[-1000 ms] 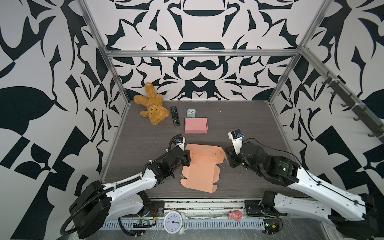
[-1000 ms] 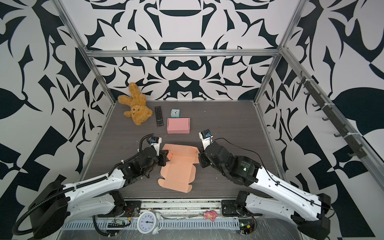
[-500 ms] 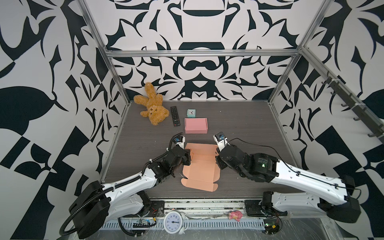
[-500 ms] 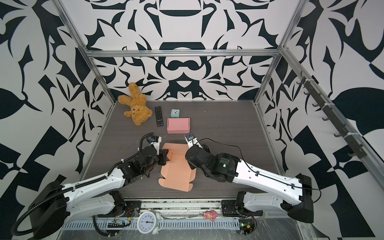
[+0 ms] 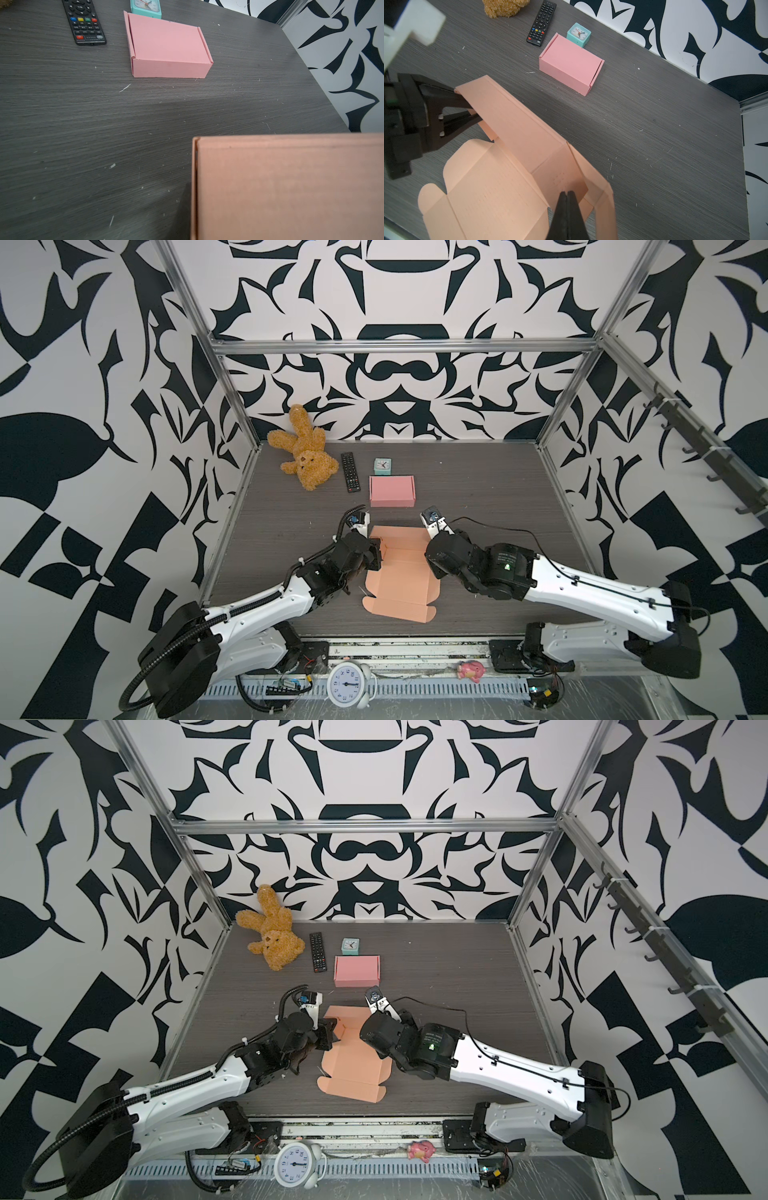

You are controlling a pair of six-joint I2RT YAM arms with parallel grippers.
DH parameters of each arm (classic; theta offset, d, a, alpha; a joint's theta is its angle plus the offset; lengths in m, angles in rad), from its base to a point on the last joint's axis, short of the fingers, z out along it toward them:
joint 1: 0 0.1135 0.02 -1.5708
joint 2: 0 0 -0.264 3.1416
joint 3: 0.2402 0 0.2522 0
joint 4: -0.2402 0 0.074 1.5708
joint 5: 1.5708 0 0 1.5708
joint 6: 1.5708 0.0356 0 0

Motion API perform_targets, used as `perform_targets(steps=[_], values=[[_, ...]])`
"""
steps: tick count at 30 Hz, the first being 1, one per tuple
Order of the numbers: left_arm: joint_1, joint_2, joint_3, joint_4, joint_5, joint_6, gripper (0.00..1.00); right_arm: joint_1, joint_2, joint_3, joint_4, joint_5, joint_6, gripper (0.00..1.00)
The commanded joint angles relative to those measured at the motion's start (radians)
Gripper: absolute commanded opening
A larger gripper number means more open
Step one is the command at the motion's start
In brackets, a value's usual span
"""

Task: Fold the paper box

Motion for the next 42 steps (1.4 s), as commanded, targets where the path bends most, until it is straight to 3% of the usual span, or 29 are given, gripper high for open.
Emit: perform_targets(steps=[1,19,35,42], values=[[0.004,-0.025,0.02,0.002,0.007,-0.019,0.09,0.002,0.003,0.026,0.047,0.018,-0.008,0.0],[0.004,-0.05,0.024,0.019,0.04,-0.049,0.09,0.002,0.035,0.064,0.095,-0.009,-0.045,0.0],[0.02,-0.092,0.085,-0.104,0.03,-0.026,0.08,0.001,-0.362,-0.21,0.263,-0.101,-0.127,0.0],[0.083,-0.137,0.122,-0.171,0.091,-0.026,0.07,0.001,-0.502,-0.345,0.387,-0.221,-0.195,0.0]])
